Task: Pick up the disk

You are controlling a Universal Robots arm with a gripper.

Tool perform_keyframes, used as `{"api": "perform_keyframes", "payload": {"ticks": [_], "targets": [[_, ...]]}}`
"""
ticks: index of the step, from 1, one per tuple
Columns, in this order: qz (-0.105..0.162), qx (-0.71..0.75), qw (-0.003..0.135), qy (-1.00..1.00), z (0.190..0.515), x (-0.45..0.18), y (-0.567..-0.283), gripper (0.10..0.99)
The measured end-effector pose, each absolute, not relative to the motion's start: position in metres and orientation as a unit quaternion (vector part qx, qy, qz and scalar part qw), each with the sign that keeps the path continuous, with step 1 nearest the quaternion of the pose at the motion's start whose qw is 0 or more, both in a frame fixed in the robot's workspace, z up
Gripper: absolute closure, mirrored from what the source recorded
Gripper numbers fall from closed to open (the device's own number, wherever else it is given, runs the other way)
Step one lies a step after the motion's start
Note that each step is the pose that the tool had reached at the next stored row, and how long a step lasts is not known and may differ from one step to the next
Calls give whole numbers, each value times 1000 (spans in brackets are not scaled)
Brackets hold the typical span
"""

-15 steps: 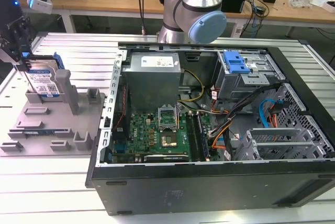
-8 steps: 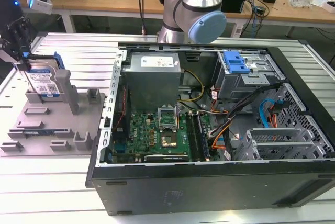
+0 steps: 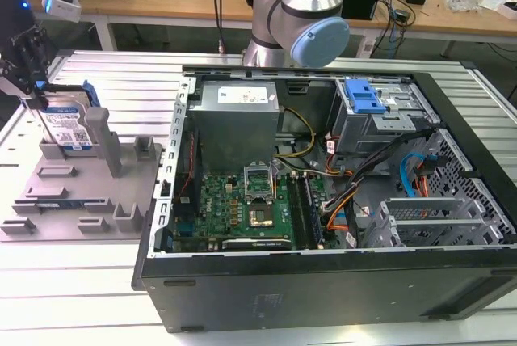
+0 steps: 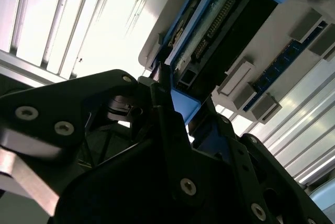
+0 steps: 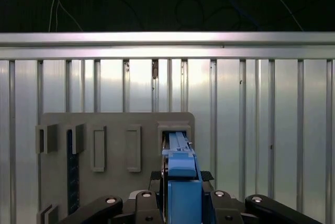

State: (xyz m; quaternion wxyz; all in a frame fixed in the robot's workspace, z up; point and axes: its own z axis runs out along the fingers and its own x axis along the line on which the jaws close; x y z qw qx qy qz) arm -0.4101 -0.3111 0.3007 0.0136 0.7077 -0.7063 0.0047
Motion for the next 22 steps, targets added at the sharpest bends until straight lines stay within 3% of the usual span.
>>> {"api": "perform_keyframes", "payload": {"ticks": [13, 22], "targets": [[5, 708, 14, -706, 337, -410, -311, 718], [5, 708, 14, -706, 393, -410, -311, 718]]}}
